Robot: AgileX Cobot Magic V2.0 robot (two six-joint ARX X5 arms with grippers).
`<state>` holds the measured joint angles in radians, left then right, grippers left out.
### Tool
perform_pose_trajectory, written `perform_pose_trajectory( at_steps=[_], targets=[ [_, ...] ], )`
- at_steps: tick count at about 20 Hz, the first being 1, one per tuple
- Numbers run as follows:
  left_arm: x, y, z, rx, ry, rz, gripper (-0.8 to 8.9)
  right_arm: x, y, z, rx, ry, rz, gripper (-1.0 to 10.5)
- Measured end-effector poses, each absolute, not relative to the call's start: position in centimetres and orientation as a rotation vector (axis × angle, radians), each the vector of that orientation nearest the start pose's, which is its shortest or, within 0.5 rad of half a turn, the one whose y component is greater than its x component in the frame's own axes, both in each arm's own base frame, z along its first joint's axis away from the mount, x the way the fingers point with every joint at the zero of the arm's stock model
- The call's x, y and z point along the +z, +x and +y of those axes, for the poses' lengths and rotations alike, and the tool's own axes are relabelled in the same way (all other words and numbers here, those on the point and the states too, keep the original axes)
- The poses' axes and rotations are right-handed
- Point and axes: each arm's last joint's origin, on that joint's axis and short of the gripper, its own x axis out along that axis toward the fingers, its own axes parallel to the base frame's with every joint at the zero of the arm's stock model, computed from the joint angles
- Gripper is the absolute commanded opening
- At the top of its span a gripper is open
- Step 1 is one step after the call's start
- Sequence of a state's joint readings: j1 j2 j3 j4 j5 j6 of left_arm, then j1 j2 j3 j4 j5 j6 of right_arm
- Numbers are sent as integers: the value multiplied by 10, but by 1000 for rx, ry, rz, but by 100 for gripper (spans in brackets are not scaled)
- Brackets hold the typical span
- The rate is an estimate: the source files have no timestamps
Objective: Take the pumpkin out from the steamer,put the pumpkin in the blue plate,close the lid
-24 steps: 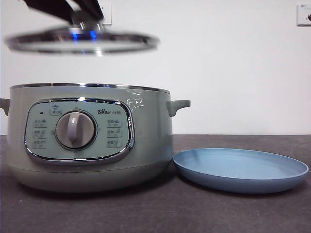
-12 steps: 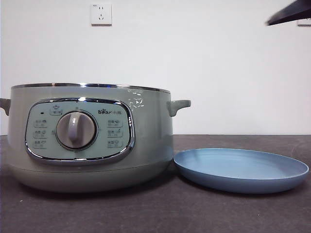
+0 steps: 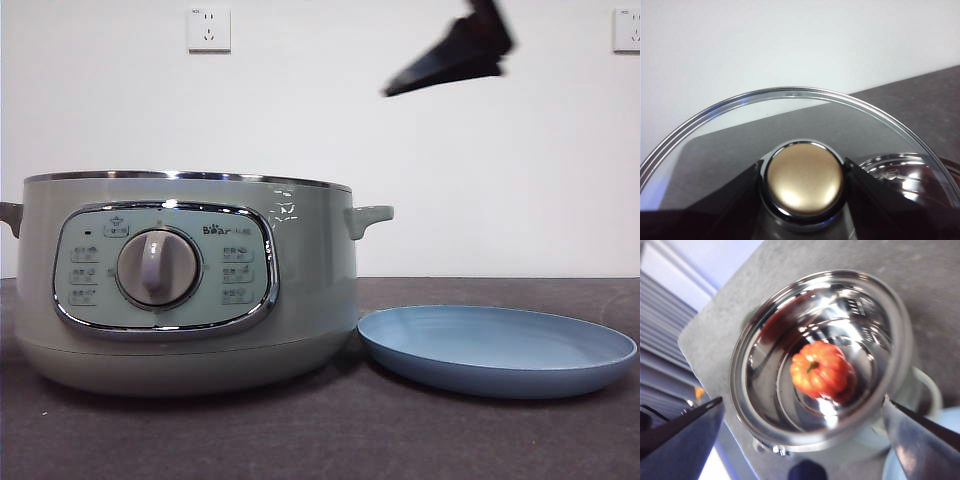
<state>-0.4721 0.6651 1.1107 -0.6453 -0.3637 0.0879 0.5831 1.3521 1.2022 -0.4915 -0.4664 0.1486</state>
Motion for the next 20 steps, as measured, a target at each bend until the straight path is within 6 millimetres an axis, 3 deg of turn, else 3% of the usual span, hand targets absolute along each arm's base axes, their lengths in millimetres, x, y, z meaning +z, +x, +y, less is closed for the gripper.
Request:
perform_pose_trajectory(
  at_steps=[5, 9, 14, 20],
  targets=[
    [407, 80, -28, -81, 173, 174, -8, 337, 245, 227, 918, -125, 781, 606],
    [405, 80, -28, -70, 184, 189, -8, 330, 260, 275, 866, -340, 828, 602],
    [405, 81, -28, -72, 188, 196, -8, 287, 273, 313, 882, -487, 871, 599],
    [405, 81, -28, -72, 188, 195, -8, 244, 289, 331, 885, -522, 915, 598]
  ],
)
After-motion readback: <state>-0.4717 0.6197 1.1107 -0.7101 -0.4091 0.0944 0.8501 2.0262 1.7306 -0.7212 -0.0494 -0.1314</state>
